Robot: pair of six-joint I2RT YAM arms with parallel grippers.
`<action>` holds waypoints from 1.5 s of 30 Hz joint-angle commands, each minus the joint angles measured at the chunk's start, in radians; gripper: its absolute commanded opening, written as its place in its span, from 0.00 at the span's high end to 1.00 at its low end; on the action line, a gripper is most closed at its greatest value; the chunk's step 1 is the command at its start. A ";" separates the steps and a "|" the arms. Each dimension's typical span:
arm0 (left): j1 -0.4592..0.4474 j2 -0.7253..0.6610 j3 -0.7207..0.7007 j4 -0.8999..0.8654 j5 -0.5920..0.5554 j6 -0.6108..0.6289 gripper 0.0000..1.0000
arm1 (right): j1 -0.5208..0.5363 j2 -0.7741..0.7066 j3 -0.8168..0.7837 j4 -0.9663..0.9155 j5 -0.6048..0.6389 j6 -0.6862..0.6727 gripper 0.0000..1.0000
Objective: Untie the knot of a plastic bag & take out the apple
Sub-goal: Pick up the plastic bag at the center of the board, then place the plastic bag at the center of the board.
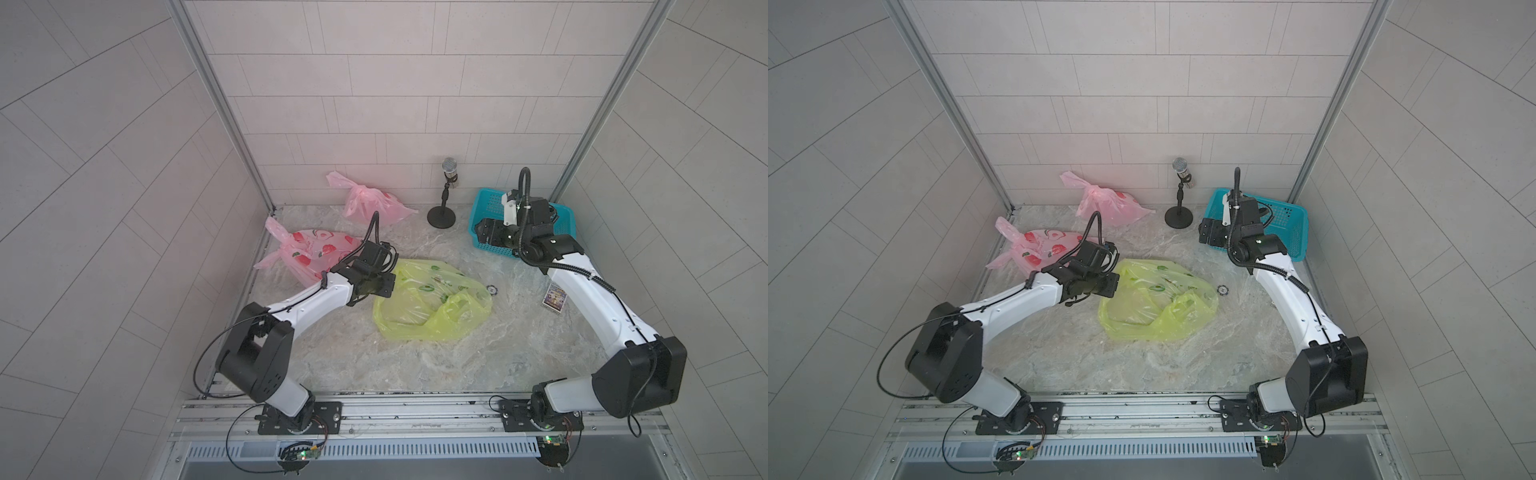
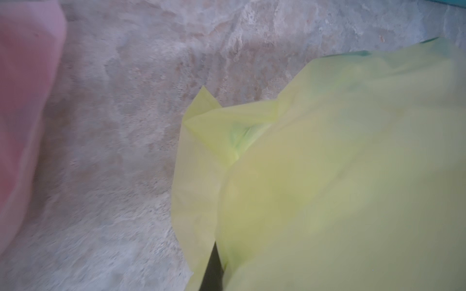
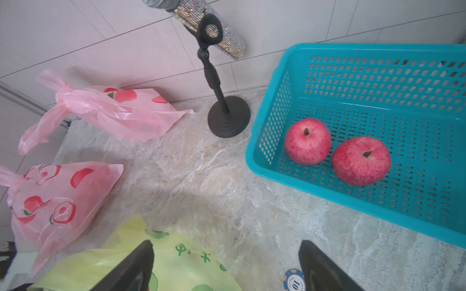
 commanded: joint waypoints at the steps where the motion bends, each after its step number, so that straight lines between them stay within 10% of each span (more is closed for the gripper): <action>1: 0.038 -0.113 0.051 -0.201 -0.153 -0.061 1.00 | 0.023 -0.038 -0.026 -0.045 0.003 -0.017 0.09; 14: 0.535 -0.433 0.026 -0.455 -0.413 -0.235 1.00 | 0.126 -0.018 -0.065 -0.038 -0.019 -0.022 0.09; 22: 0.865 -0.343 0.040 -0.385 -0.492 -0.180 1.00 | 0.159 0.021 -0.059 -0.032 -0.042 -0.025 0.09; 45: 1.264 -0.110 -0.065 -0.238 -0.537 -0.230 0.88 | 0.163 0.059 -0.085 -0.058 -0.084 -0.026 0.09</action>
